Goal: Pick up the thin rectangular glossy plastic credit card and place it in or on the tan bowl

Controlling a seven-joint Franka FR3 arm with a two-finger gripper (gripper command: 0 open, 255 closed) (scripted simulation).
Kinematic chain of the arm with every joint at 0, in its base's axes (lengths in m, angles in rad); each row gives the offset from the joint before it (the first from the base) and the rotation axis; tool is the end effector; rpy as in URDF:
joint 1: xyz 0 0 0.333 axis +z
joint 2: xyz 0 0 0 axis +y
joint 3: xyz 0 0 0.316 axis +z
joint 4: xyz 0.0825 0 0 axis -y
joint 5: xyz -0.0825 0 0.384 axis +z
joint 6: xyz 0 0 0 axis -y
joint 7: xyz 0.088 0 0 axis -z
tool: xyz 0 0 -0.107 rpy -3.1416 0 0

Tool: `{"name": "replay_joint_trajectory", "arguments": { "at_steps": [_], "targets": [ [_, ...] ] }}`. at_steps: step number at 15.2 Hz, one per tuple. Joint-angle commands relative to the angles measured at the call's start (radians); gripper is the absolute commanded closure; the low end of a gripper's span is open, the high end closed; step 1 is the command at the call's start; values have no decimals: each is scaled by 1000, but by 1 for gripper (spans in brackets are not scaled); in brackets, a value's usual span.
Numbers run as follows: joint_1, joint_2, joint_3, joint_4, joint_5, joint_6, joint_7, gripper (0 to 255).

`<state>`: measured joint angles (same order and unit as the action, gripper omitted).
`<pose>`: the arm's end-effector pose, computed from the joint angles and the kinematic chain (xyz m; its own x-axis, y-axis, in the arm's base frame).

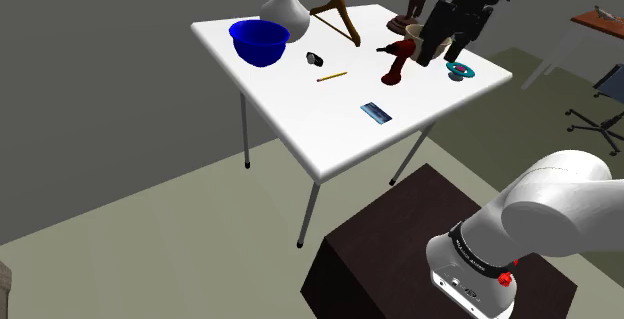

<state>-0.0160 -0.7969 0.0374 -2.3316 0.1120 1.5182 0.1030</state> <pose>0.2985 0.0227 0.6009 0.9959 -0.0869 -0.0253 -0.0888 -0.9926 -0.0829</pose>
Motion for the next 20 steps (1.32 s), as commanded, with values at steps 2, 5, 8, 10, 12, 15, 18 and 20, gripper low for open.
{"name": "replay_joint_trajectory", "arguments": {
  "at_steps": [2, 5, 8, 10, 12, 15, 18, 20],
  "targets": [
    [-1, -32, 1, -59, -6, 63, -10, 0],
    [-4, -115, 4, -226, -21, 260, -41, 0],
    [-8, -169, 4, -379, -33, 471, -70, 0],
    [-11, -184, 3, -472, -40, 624, -89, 0],
    [-16, -176, 0, -555, -46, 791, -110, 0],
    [-22, -107, -8, -655, -52, 1074, -144, 0],
    [-21, 10, -20, -699, -55, 1308, -168, 0],
    [-19, 61, -21, -696, -54, 1357, -169, 0]
  ]
}}
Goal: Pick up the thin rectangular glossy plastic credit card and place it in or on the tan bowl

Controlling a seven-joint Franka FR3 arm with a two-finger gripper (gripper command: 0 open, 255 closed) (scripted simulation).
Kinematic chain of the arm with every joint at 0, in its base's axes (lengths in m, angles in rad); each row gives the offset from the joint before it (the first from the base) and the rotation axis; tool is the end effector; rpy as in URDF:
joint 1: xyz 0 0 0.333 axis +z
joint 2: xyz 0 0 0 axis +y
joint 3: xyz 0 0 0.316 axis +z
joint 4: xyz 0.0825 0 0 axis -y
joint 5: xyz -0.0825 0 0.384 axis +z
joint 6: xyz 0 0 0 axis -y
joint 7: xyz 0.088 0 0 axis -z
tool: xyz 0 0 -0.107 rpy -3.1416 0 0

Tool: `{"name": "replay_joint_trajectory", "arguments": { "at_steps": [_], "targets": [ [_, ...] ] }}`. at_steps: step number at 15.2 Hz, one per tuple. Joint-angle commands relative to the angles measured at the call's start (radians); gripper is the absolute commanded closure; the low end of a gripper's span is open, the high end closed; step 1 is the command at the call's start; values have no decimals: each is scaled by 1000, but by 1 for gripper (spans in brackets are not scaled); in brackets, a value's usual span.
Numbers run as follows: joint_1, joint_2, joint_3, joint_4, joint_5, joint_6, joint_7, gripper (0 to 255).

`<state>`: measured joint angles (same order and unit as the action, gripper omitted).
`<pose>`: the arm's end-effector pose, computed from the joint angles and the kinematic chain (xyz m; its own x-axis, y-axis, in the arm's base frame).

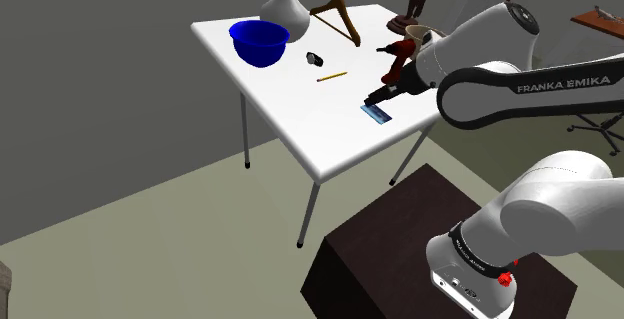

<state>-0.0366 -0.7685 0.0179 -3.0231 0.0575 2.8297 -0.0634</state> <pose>0.3213 -0.0098 0.3969 0.8389 -0.0045 0.5442 -0.0069 -1.0000 0.0024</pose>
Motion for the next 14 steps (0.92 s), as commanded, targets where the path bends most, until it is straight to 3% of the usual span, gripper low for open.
{"name": "replay_joint_trajectory", "arguments": {
  "at_steps": [1, 5, 13, 14],
  "targets": [
    [3, 59, -3, -2, 1, 70, -4, 0],
    [8, 155, -6, 8, 4, 156, -6, 0],
    [8, 155, -6, 8, 4, 155, -6, 0],
    [8, 155, -6, 8, 4, 155, -6, 255]
  ]
}}
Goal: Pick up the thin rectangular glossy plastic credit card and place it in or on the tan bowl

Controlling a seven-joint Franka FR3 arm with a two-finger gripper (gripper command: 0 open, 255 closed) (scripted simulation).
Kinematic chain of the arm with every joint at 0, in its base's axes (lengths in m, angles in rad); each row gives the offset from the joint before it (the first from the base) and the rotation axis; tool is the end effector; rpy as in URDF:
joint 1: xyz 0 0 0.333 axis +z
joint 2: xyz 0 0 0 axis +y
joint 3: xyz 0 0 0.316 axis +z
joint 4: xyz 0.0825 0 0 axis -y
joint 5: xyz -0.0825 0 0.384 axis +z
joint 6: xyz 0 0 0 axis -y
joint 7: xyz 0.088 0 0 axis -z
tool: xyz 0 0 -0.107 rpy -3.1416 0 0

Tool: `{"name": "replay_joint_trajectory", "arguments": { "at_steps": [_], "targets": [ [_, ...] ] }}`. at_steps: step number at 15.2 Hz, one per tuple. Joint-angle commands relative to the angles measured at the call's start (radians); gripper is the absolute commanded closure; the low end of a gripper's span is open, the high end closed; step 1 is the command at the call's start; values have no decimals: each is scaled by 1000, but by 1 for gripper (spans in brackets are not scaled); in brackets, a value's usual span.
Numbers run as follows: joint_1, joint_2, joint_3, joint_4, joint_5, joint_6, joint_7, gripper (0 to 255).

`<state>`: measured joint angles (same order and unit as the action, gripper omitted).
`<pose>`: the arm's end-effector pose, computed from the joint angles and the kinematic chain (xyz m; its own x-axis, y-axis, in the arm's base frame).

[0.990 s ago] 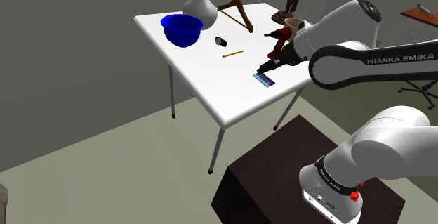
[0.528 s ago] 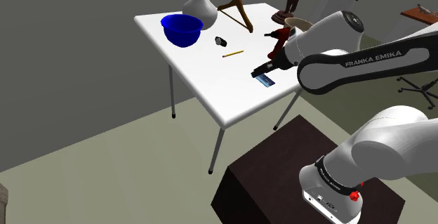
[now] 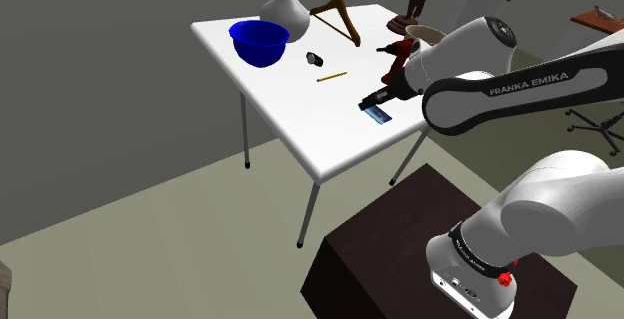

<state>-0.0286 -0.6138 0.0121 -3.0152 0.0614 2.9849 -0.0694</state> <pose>0.3375 -0.0104 0.3701 0.8344 -0.0030 0.5511 -0.0061 -1.0000 0.0038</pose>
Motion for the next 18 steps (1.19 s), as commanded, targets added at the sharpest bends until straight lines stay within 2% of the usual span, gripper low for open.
{"name": "replay_joint_trajectory", "arguments": {
  "at_steps": [1, 9, 18],
  "targets": [
    [0, 0, 0, 0, 0, 0, 0, 255],
    [0, 0, 0, 0, 0, 0, 0, 255],
    [-12, -124, 7, 64, -7, -189, 6, 255]
  ]
}}
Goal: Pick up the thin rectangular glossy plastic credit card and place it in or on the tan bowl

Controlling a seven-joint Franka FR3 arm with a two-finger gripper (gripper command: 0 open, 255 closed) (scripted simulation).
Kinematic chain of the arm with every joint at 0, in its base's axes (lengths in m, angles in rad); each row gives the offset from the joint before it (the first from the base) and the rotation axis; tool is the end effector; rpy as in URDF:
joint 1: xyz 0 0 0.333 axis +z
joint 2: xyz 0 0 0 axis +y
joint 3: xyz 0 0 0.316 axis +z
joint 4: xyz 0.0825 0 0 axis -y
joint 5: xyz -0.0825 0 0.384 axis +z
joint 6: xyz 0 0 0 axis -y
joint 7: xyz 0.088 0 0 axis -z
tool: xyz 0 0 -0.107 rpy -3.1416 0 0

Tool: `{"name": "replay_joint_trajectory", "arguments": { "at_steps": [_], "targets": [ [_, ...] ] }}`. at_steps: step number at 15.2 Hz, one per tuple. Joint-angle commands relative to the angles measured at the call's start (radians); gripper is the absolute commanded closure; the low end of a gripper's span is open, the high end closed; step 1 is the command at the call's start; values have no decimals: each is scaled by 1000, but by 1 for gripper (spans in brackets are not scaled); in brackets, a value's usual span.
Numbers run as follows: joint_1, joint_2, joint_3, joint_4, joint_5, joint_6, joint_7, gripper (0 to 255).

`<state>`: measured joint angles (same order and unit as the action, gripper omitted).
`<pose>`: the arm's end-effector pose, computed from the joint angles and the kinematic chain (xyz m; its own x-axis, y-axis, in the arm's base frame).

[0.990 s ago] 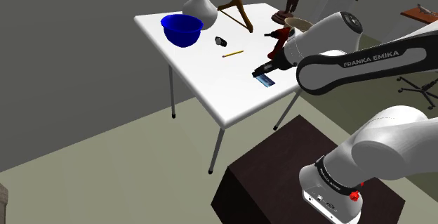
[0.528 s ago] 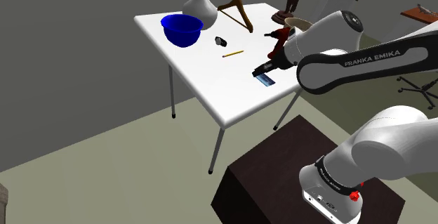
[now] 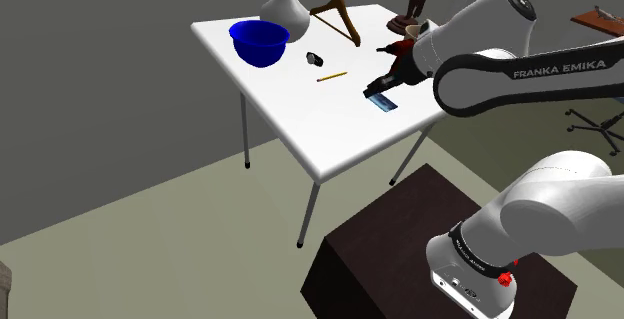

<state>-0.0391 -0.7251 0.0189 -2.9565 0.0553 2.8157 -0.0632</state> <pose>0.3382 -0.0102 0.4130 0.8339 -0.0031 0.5519 -0.0062 -1.0000 0.0037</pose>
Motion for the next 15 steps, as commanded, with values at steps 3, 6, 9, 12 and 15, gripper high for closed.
{"name": "replay_joint_trajectory", "arguments": {
  "at_steps": [3, 6, 9, 12, 15],
  "targets": [
    [-4, -44, 1, 32, -3, -77, 1, 255],
    [-6, -69, 1, 61, -5, -131, 3, 255],
    [-8, -90, 1, 91, -6, -183, 4, 255],
    [-9, -107, 1, 124, -8, -232, 5, 255],
    [-11, -121, 1, 158, -10, -279, 6, 255]
  ]
}}
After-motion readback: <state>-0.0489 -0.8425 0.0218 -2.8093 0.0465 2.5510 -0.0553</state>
